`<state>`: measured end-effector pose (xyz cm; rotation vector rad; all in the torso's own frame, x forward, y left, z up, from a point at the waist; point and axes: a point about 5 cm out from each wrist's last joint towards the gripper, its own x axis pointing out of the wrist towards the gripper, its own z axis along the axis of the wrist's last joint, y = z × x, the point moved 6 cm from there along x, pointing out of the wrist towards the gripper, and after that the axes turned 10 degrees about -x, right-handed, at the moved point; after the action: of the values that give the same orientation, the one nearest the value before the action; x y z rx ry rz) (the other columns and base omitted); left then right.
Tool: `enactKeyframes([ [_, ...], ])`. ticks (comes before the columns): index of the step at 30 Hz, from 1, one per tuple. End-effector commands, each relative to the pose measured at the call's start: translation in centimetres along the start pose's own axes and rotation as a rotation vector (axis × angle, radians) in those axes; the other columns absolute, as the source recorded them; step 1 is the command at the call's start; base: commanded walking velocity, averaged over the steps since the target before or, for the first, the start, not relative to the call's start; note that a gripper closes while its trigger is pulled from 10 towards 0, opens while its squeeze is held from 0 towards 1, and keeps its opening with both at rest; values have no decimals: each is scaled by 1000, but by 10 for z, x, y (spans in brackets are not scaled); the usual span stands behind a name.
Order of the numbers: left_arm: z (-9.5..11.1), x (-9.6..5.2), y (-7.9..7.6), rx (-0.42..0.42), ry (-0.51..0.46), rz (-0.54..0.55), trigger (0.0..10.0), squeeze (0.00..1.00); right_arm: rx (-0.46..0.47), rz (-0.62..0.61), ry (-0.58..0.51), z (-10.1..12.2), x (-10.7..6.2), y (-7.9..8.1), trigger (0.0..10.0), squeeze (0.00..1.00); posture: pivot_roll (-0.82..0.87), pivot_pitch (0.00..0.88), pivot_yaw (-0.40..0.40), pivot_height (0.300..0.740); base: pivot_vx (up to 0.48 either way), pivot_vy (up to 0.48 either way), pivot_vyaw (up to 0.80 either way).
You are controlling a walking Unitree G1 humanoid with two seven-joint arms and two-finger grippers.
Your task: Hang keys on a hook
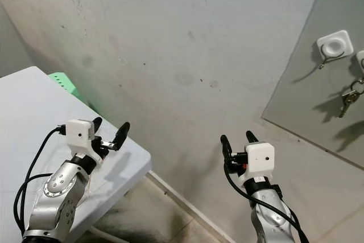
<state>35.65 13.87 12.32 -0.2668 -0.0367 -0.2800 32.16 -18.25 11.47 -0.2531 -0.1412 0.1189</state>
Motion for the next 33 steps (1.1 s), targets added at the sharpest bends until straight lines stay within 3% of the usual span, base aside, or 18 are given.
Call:
enactKeyframes([
  [1,3,0,3,9,-5,11,10000,0,-4,-2,-11,2,2,-4,10000,0,21,0,-31,740,0,0,800],
  [27,1,0,-3,-6,-9,-5,10000,0,-5,4,-9,2,1,-5,10000,0,13,0,-34,740,0,0,800],
  [30,2,0,-3,-28,-10,-5,10000,0,68,-5,-27,5,1,-5,10000,0,14,0,-35,740,0,0,148],
  [33,2,0,-5,-49,-12,-11,10000,0,65,-1,-30,6,1,-5,10000,0,14,0,-36,740,0,0,0],
])
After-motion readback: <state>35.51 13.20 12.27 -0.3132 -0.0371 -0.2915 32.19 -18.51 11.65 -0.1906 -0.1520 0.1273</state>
